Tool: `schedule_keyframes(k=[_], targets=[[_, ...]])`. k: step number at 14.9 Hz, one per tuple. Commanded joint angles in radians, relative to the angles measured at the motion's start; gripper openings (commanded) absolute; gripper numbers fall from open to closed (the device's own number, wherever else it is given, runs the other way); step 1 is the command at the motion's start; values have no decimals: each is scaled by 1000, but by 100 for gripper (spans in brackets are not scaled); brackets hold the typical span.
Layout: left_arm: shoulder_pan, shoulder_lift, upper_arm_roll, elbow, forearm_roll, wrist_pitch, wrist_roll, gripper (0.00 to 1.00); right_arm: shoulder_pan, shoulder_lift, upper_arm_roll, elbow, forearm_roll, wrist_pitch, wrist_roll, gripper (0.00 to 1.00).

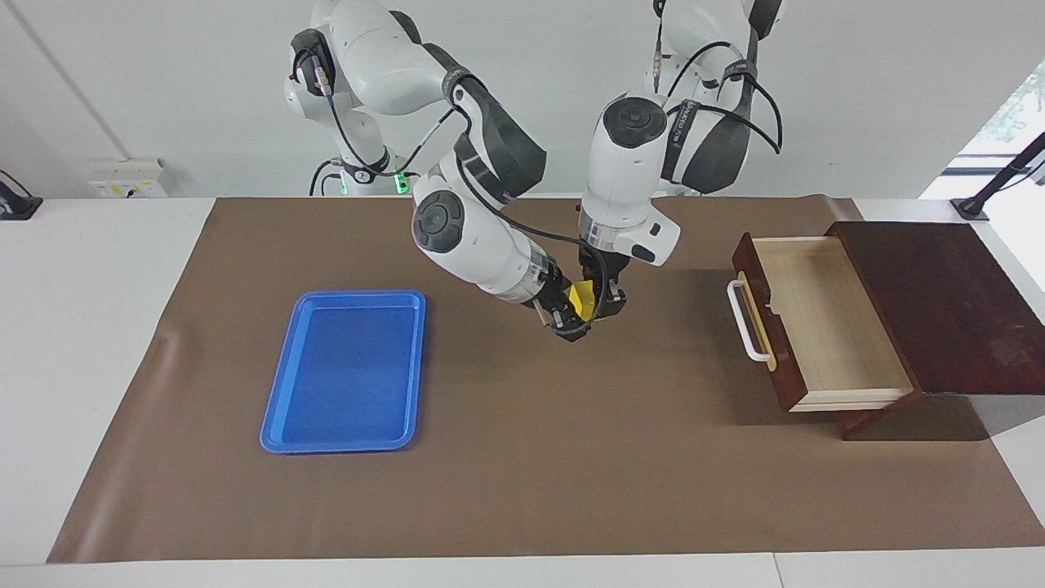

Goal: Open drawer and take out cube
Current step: 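Grasp the yellow cube from the left gripper with the right gripper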

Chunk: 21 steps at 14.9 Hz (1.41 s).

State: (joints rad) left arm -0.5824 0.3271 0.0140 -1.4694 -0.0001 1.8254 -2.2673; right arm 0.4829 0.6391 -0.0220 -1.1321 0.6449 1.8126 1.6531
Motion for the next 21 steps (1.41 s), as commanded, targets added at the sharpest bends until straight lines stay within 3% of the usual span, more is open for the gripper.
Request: schedule_keyframes(k=[1,4,9,11,15,17,21], targets=[[3,-5,1,-3,6,-12,14,0,5,11,2,20,10,10,31,90],[4,-5,1,-3,6,-12,14,0,6,11,2,18,10,11,31,89],[4,-5,1,-5,6,-12,14,0,6,8,-3,9,12,10,40,75],[4,-5,1,-5,6,-12,14,0,6,7,-3,9,12,11,46,63],[4,-5,1,-5,6,-12,14,0,6,7,-4,9,10,19,47,12],[4,-5,3,-6,6,-11,14,0,11,7,-4,9,1,34,45,1],[4,-5,3,-6,6,-11,12,0,9,7,-4,9,4,45,40,0]])
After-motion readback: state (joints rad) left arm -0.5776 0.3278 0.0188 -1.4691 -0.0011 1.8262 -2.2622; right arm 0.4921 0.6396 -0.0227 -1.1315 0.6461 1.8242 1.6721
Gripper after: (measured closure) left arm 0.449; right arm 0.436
